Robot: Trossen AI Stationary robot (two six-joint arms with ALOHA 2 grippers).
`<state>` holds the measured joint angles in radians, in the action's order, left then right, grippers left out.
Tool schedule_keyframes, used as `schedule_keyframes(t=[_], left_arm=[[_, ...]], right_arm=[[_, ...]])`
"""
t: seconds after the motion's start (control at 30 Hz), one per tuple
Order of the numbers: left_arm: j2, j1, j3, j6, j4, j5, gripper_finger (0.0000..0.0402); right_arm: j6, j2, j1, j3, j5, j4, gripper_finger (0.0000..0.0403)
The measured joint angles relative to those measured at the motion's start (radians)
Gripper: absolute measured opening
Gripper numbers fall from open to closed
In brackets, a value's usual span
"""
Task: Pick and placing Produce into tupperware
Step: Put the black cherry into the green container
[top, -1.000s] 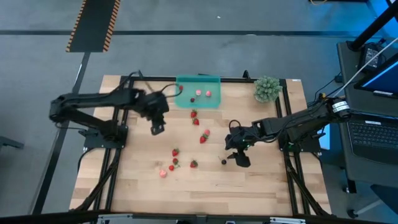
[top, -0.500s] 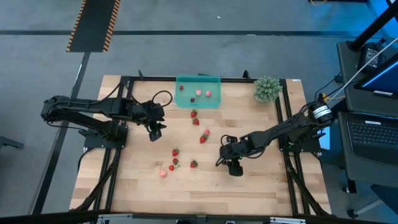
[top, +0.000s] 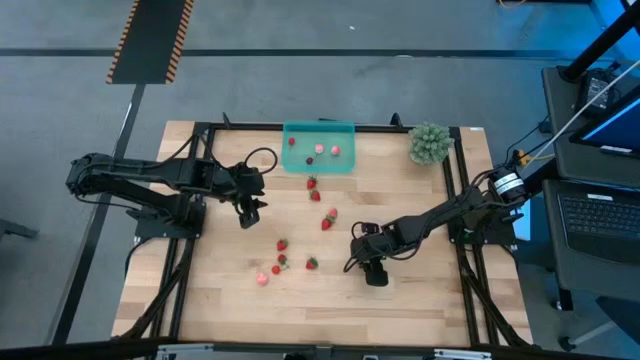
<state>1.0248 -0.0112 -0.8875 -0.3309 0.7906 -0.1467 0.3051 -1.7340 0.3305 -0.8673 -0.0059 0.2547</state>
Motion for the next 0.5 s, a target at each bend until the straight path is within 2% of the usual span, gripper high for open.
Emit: schedule_keyframes(t=[0.5], left_arm=[[0.000, 0.000, 0.000, 0.000, 0.001, -0.001, 0.0151]], right_arm=[[0.004, -0.006, 0.000, 0.000, 0.013, -0.027, 0.0211]])
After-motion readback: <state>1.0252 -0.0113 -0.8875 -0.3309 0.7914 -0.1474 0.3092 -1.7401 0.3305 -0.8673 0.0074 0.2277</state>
